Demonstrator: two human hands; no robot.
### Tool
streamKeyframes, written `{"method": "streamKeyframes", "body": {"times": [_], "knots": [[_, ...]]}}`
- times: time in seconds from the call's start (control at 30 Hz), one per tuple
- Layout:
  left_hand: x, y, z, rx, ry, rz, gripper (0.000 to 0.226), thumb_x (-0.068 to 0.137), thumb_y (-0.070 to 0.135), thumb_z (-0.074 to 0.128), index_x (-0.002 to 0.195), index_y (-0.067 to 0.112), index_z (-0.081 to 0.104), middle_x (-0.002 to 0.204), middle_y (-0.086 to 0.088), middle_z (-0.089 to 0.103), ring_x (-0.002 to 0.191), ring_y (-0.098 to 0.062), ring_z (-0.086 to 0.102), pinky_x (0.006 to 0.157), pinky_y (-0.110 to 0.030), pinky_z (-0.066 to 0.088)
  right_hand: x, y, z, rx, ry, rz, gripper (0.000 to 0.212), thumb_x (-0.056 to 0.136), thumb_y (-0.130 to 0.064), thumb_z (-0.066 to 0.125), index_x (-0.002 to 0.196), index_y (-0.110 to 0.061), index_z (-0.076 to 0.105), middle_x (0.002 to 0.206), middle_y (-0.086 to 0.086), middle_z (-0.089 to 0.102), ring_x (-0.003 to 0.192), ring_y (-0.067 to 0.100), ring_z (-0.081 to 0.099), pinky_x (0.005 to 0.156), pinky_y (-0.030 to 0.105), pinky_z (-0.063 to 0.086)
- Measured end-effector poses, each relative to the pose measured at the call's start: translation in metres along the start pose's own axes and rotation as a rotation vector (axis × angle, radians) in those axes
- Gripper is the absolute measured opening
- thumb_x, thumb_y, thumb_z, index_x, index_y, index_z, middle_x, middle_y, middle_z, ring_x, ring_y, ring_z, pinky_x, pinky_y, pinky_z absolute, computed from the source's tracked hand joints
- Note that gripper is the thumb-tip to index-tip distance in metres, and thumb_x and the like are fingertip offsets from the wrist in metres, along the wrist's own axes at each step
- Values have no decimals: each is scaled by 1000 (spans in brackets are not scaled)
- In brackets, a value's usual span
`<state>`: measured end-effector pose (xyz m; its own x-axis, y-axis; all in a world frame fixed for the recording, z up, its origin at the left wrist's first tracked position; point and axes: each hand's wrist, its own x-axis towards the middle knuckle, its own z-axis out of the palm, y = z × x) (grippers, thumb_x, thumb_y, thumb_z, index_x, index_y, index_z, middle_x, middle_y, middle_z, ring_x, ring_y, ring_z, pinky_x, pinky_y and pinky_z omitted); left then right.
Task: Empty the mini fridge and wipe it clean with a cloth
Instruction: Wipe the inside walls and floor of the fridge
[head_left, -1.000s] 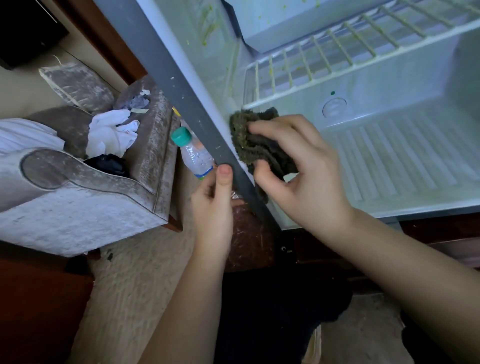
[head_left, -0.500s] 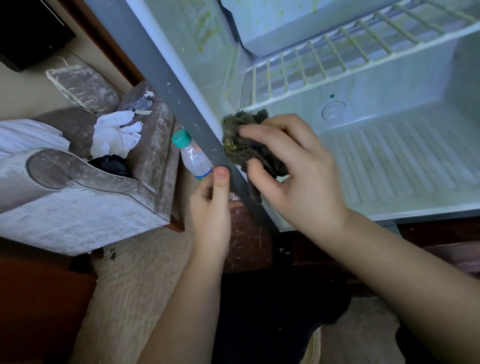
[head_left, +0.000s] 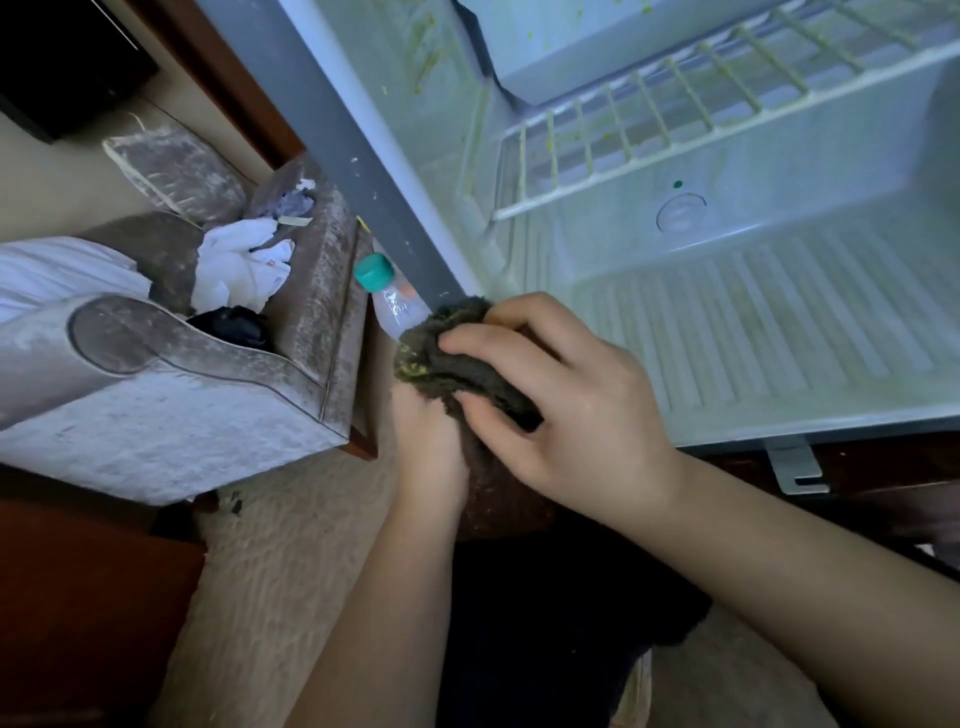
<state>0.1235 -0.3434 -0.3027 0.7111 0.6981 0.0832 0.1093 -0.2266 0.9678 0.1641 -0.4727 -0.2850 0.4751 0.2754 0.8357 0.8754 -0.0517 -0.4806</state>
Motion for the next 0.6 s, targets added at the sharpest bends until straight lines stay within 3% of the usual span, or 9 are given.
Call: {"method": "streamKeyframes", "body": {"times": [0.07, 0.1, 0.17, 0.27, 0.4, 0.47, 0.53, 0.6], "knots": [[1, 1, 0, -18, 6, 37, 30, 100, 12, 44, 79, 24, 61, 73, 8, 68, 90, -24, 59, 81, -45, 51, -9, 4, -2, 3, -24, 24, 29, 81, -7, 68, 109, -9, 70, 102, 10, 64, 81, 22, 65, 61, 34, 53], [1, 5, 2, -58, -8, 84, 26, 98, 26, 49, 80, 22, 67, 78, 6, 72, 90, -26, 63, 78, -42, 51, -15, 13, -8, 6, -42, 45, 28, 82, -8, 67, 110, -8, 69, 104, 9, 63, 85, 21, 65, 64, 34, 54], [-2, 12, 6, -109, -31, 139, 43, 83, 55, 55, 90, 17, 73, 93, -10, 74, 91, -31, 68, 73, -40, 57, -24, 35, -22, 1, -86, 110, 27, 86, -11, 63, 113, -10, 67, 108, 6, 61, 93, 19, 63, 70, 36, 55], [-3, 14, 7, -135, -33, 148, 54, 74, 62, 55, 93, 14, 71, 89, -14, 72, 81, -25, 67, 60, -30, 56, -27, 51, -32, -17, -178, 128, 28, 88, -14, 62, 116, -12, 66, 110, 4, 60, 97, 18, 62, 74, 37, 55], [-3, 13, 5, -124, -44, 162, 54, 76, 64, 55, 93, 15, 72, 93, -16, 72, 88, -37, 67, 73, -47, 58, -3, 29, -20, 49, -10, 119, 28, 87, -8, 65, 114, -9, 67, 106, 7, 62, 96, 14, 62, 82, 21, 49], [-4, 13, 5, -123, -51, 143, 59, 75, 64, 54, 98, 12, 71, 97, -18, 72, 88, -34, 68, 73, -46, 58, 4, 22, -15, 59, 69, 123, 28, 86, -5, 65, 114, -8, 67, 107, 8, 62, 96, 13, 61, 83, 18, 47], [-4, 15, 6, -113, -53, 141, 64, 74, 64, 53, 101, 8, 70, 96, -20, 72, 86, -30, 69, 68, -38, 59, -7, 30, -16, 63, 24, 138, 29, 86, -5, 64, 115, -9, 67, 108, 6, 61, 96, 13, 61, 82, 20, 49], [-4, 17, 5, -80, -39, 179, 60, 77, 62, 52, 102, 11, 69, 96, -10, 74, 92, -30, 70, 73, -40, 59, -29, 47, -19, 19, -122, 175, 30, 85, -9, 64, 114, -13, 67, 110, 1, 61, 95, 14, 63, 78, 26, 52]]}}
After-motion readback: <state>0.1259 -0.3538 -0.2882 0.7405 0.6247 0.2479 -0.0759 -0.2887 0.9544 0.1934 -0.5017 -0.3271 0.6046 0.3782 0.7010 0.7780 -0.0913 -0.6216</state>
